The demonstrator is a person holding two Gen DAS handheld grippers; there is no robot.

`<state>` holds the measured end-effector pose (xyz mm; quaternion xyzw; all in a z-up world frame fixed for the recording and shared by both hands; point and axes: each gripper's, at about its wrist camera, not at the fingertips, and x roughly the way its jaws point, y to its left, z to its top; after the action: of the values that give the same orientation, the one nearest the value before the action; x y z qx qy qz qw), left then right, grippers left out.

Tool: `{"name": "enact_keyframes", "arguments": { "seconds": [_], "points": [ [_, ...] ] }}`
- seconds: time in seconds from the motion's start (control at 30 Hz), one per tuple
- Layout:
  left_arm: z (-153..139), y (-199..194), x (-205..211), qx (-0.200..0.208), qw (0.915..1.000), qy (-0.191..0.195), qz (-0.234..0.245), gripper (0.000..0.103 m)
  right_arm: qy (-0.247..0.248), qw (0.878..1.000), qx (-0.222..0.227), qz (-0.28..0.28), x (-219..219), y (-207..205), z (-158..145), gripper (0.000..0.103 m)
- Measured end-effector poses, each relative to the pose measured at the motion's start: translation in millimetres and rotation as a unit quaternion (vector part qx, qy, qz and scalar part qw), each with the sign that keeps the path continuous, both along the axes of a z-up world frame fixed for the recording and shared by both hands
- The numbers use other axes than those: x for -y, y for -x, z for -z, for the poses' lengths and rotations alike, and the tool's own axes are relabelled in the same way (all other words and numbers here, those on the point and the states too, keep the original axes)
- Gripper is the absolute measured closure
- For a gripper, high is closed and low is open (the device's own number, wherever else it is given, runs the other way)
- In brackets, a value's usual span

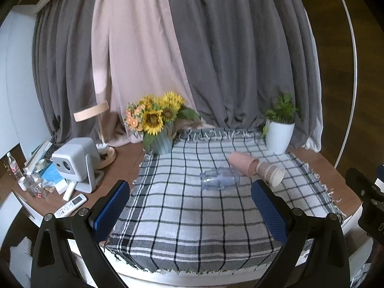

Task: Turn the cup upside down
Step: 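Move the right gripper down to the houndstooth paper cup and grasp it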

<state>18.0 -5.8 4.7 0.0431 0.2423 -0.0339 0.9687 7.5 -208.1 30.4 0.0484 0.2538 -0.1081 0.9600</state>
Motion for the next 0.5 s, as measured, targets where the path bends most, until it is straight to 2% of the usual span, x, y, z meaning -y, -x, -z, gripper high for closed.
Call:
{"name": "enact_keyframes", "arguments": {
  "seconds": [0.3,0.4,0.5],
  "points": [
    [30.2,-43.8,21.8,-0.069,0.9971,-0.031,0.007,0.0,-0.019,0.999,-0.048,0.002,7.2,-36.2,29.6,0.007],
    [44.6,-67.3,35.4,-0.103,0.9944,-0.026,0.004,0.0,-0.019,0.997,-0.076,-0.004,18.4,-61.0,40.8,0.007],
    [60.0,-94.5,47.4,-0.139,0.9901,-0.006,-0.013,0.0,-0.022,0.995,-0.1,-0.015,35.1,-91.8,53.4,0.007]
  ]
}}
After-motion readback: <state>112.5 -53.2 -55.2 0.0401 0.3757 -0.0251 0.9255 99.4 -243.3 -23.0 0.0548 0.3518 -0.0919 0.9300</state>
